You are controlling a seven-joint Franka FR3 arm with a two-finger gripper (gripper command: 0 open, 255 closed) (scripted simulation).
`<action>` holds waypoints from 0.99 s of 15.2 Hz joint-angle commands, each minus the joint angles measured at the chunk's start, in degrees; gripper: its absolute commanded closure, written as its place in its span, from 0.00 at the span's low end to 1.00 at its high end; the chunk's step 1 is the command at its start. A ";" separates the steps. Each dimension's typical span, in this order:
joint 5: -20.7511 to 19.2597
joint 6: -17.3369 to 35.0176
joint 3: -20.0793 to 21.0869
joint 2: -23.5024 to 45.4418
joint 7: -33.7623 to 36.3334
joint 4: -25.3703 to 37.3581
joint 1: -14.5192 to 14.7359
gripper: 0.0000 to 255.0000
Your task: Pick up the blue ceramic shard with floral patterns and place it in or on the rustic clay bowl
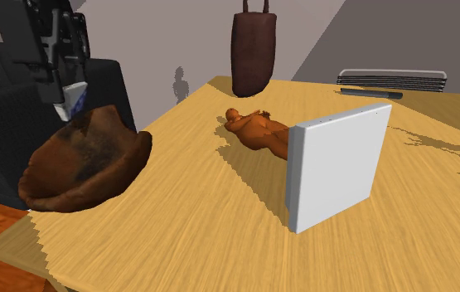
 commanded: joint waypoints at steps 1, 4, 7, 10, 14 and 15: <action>0.35 1.67 0.53 0.16 -0.21 -1.48 0.05 1.00; 0.60 2.79 0.95 0.34 -0.30 -2.40 0.08 1.00; 0.60 2.79 0.96 0.35 -0.30 -2.39 0.08 1.00; 0.60 2.78 0.96 0.35 -0.29 -2.38 0.07 1.00; 0.60 2.78 0.96 0.35 -0.29 -2.38 0.07 0.00; 0.60 2.78 0.96 0.35 -0.29 -2.38 0.07 0.00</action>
